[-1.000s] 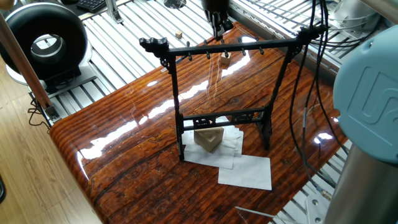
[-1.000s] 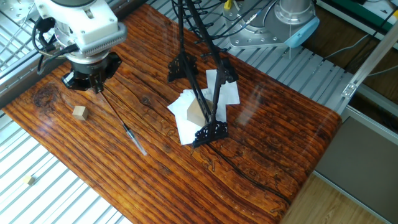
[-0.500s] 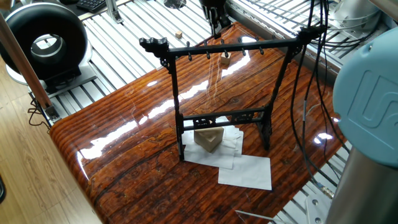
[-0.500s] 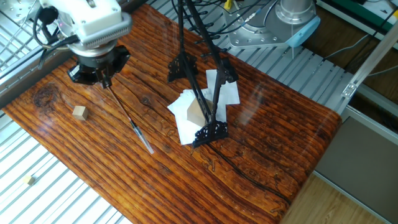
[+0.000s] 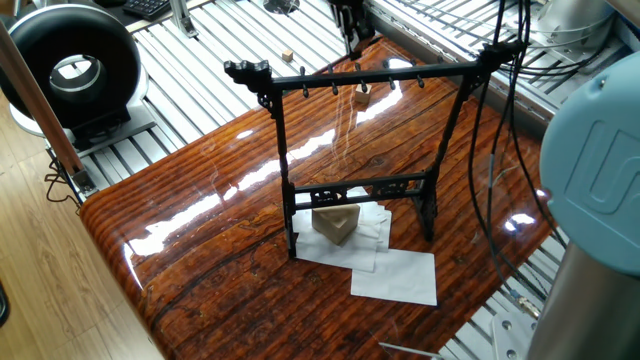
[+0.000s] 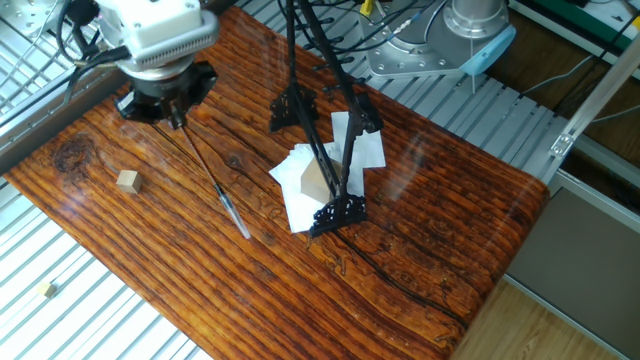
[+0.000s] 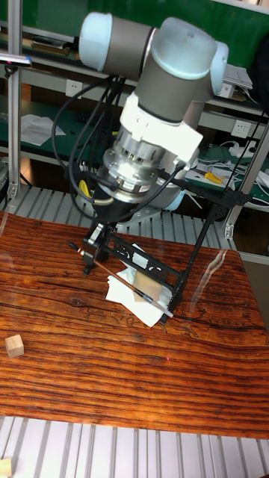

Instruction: Place the brush on the pen rack

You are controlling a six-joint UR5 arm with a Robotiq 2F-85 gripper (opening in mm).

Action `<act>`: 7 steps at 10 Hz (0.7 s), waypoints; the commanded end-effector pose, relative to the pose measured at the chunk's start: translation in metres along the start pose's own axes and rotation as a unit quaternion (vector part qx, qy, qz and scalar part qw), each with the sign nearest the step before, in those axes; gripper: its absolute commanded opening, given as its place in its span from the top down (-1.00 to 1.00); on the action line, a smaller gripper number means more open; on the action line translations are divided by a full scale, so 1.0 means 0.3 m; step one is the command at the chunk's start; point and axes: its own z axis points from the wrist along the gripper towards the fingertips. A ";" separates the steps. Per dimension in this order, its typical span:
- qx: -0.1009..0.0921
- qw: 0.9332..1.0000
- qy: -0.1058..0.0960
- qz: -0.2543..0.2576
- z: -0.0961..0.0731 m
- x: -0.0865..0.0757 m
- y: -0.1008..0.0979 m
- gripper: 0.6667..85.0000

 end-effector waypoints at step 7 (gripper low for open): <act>-0.035 0.997 0.014 0.070 -0.111 -0.005 0.155 0.99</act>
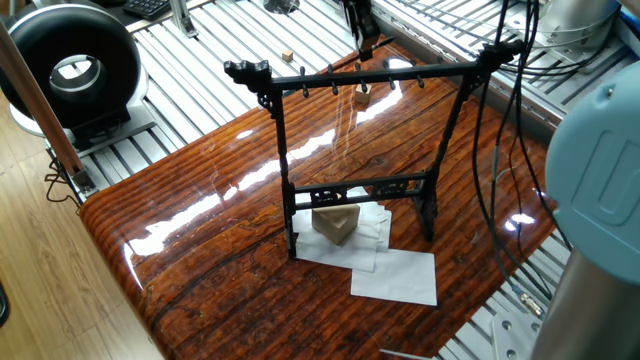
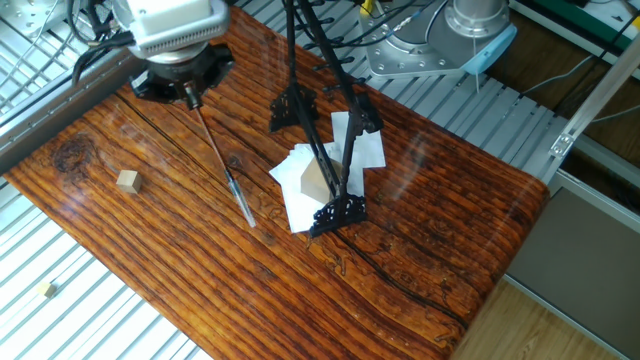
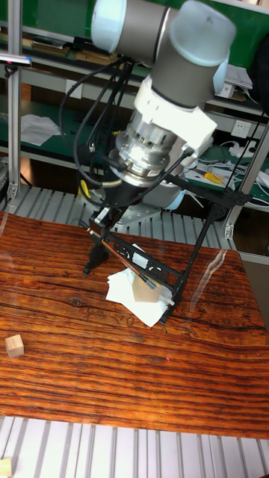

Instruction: Place the brush on the pen rack

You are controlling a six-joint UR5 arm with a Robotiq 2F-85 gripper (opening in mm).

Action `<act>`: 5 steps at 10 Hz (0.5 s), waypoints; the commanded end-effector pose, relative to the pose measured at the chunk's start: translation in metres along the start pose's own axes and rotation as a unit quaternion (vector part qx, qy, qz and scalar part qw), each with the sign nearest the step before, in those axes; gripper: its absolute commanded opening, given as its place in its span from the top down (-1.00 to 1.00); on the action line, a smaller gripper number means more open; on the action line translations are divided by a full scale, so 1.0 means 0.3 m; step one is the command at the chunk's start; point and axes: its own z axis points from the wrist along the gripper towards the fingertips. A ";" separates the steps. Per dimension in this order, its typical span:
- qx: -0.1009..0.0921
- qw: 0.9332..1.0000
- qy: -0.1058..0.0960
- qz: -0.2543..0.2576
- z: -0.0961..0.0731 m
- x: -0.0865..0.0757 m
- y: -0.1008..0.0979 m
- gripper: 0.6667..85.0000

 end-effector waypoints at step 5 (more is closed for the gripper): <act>-0.021 0.999 -0.014 0.036 -0.067 -0.035 0.125 0.99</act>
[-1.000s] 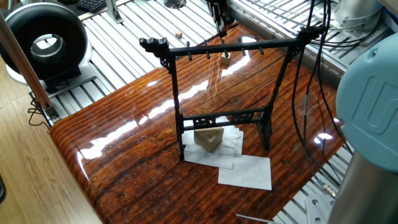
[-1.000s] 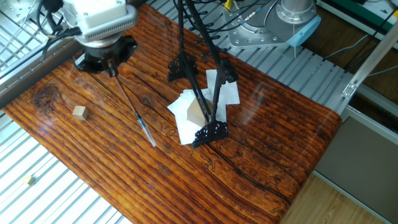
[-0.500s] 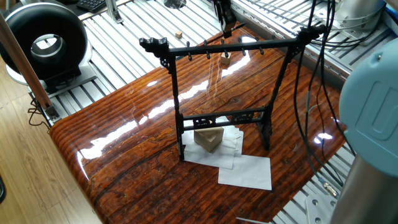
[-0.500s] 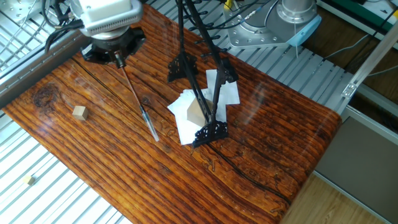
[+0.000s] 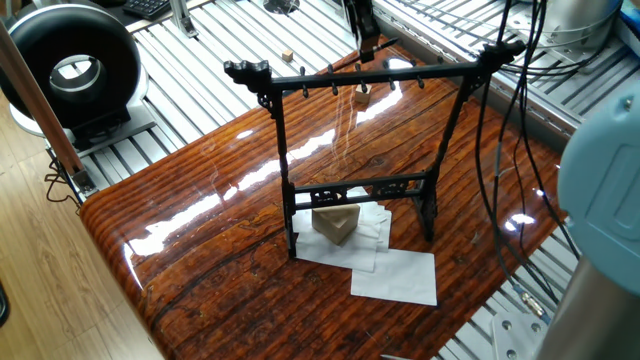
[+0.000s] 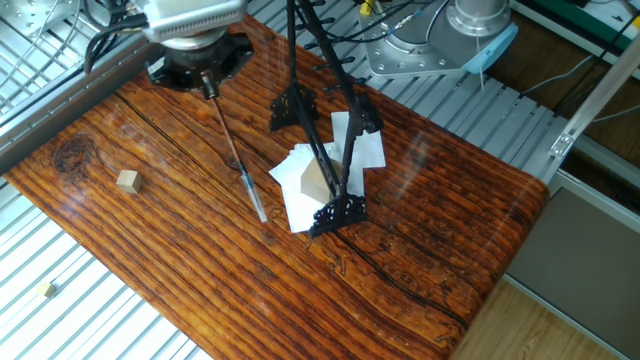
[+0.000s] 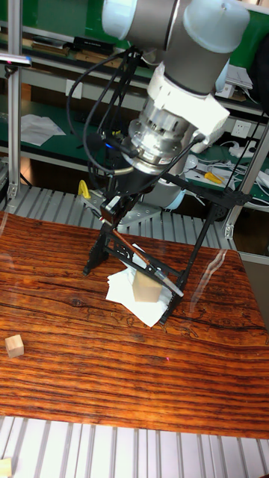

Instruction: Place the brush on the pen rack

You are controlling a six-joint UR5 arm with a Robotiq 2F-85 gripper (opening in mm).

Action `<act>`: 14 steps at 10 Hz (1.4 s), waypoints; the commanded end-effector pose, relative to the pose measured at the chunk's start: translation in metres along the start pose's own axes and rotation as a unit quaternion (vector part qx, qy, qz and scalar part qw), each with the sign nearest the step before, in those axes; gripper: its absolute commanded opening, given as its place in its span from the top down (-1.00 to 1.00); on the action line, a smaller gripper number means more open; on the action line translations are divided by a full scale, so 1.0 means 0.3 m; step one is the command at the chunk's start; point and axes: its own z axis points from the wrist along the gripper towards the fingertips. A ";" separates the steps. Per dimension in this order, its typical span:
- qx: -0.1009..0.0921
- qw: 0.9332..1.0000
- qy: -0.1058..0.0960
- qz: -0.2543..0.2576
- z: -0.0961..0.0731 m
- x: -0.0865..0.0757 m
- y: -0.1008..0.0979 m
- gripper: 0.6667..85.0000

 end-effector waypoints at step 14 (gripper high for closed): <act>-0.019 0.999 -0.020 0.022 -0.006 -0.034 0.068 0.99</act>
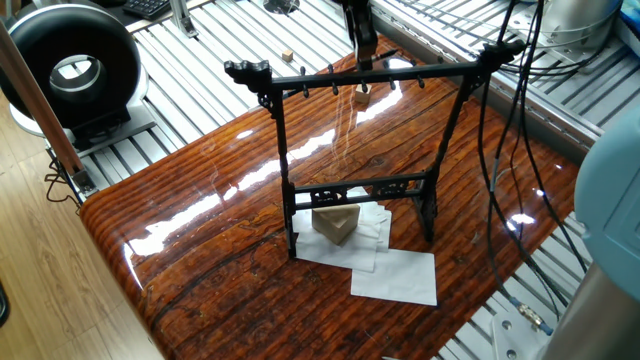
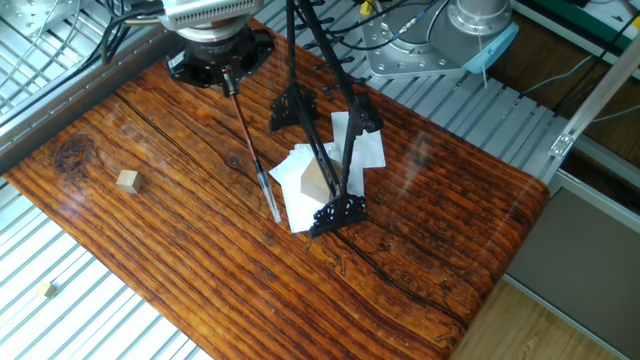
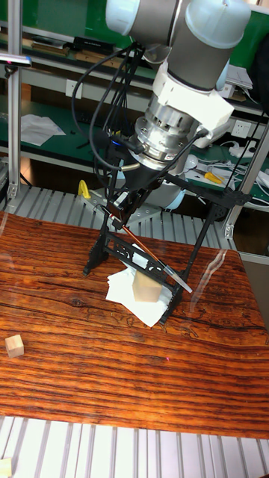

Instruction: Place the brush on the pen rack

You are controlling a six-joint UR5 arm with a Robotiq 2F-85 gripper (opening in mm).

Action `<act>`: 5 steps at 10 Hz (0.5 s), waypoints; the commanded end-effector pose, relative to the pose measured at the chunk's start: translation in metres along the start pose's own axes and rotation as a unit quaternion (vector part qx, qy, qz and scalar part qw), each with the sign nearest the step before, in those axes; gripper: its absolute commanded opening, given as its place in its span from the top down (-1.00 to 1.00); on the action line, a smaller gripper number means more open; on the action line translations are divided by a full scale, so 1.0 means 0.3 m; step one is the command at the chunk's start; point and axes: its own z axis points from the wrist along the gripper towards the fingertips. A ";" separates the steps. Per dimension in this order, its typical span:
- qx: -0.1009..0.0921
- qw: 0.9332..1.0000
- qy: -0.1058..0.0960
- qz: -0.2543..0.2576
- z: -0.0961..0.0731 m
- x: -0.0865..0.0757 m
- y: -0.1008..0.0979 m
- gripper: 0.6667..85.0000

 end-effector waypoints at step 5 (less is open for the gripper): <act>-0.008 1.000 -0.021 0.002 0.033 -0.028 -0.019 0.99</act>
